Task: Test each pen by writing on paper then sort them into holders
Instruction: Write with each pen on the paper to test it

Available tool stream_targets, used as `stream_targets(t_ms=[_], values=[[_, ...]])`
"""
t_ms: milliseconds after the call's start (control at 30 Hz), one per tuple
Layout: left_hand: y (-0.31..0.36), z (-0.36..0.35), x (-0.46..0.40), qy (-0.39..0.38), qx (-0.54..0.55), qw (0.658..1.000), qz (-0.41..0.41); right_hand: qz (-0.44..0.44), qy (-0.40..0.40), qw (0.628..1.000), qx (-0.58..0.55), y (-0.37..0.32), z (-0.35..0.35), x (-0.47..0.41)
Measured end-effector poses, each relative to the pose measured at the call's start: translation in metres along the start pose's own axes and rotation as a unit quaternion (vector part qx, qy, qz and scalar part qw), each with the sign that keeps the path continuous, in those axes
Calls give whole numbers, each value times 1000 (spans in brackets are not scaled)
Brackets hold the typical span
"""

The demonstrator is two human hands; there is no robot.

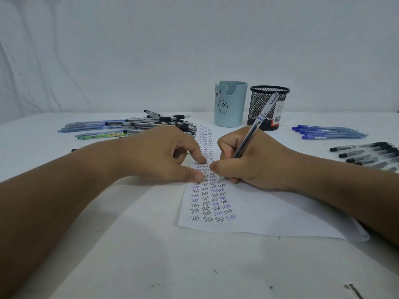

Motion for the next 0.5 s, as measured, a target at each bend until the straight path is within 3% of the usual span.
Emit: stream_targets(t_ms=[500], values=[[-1, 0, 1, -5, 3, 1000, 7, 4, -1, 1000, 24, 0, 1, 0]])
Point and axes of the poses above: each hand's wrist, its own x-axis away from the middle knuckle, its own z-axis out of the back of the hand, y = z × x, the point moved 10 cm from there along -x, towards the middle knuckle, and after that the axes turned 13 degrees about -x, right-handed, at the moved point
